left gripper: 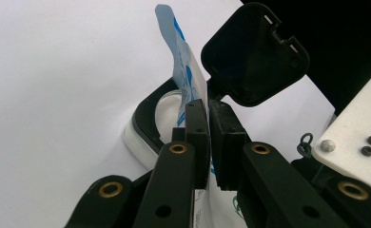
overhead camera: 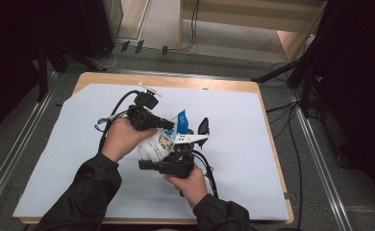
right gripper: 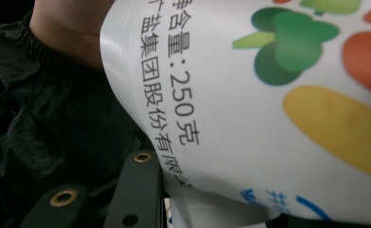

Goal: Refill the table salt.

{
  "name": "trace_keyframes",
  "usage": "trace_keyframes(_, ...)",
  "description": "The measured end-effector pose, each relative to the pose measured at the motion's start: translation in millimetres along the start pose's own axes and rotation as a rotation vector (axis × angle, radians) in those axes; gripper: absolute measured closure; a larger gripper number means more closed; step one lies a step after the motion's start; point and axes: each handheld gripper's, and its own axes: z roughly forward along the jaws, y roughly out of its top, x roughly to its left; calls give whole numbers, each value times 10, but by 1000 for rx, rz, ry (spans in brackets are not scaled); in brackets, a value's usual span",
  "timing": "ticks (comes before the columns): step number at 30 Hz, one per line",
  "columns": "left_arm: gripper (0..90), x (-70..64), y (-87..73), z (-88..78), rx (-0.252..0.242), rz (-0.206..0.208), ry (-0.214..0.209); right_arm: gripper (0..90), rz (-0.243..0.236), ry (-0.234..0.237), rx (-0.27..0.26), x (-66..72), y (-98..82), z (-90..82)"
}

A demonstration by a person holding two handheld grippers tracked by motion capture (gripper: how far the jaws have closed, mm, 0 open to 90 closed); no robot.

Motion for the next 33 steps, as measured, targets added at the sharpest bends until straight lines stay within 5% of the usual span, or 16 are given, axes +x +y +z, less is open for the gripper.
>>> trace_keyframes(33, 900, 25, -2, -18, -7, -1, 21, 701, -32, -49, 25, 28, 1, 25)
